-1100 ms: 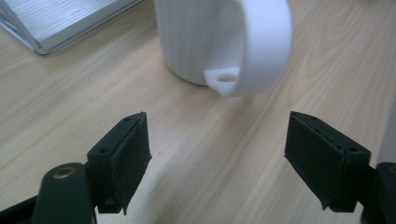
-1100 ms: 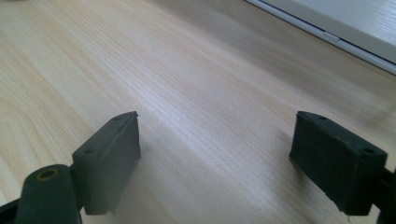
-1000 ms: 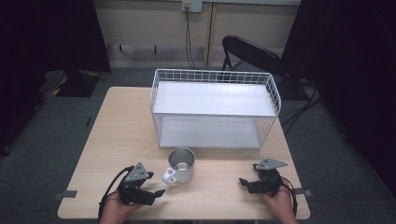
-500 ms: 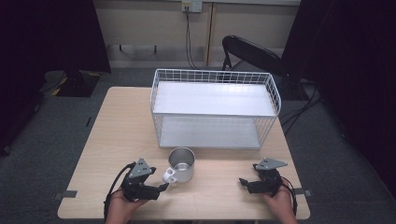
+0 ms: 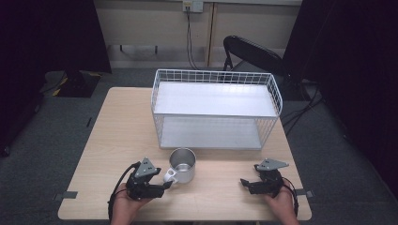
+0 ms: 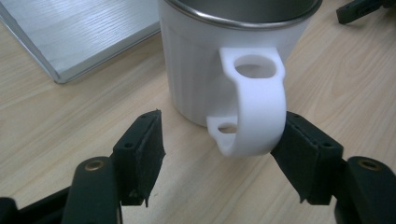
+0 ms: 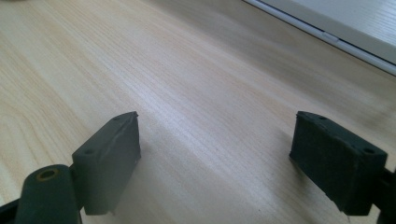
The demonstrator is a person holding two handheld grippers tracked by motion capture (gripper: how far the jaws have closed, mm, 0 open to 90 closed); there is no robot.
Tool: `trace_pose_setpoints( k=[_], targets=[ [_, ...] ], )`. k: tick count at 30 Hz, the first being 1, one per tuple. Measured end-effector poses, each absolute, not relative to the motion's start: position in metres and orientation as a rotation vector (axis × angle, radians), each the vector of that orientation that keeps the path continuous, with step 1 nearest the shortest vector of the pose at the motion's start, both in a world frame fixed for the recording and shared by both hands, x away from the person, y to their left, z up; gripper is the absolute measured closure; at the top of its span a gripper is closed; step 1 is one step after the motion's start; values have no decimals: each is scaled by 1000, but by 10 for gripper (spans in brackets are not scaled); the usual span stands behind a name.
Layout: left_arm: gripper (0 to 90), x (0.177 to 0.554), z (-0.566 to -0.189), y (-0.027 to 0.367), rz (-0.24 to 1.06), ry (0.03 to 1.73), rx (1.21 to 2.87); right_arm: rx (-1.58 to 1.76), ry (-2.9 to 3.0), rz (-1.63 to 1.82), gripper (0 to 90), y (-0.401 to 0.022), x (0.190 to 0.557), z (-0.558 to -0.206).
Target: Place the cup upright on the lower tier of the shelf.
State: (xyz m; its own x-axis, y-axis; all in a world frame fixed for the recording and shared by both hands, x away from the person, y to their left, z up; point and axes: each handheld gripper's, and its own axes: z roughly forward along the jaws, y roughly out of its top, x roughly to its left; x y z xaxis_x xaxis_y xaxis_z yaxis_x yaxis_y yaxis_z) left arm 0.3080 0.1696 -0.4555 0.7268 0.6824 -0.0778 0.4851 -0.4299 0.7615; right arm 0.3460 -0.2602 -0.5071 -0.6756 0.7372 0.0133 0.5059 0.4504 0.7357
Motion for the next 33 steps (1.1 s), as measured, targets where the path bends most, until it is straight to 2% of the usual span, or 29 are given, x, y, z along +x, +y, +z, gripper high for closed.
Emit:
trace_pose_setpoints(
  k=[6, 9, 29, 33],
  targets=[
    [431, 307, -454, 166, 348, 844, 2118, 1064, 2395, 1059, 151, -260, 346, -507],
    [478, 307, -454, 164, 328, 847, 2116, 1066, 2394, 1058, 151, -260, 346, -507],
    [532, 312, -446, 156, 308, 863, 2114, 1067, 2394, 1058, 151, -260, 346, -507],
    [571, 312, -445, 156, 309, 867, 2106, 1066, 2393, 1058, 151, -260, 346, -507]
  ],
)
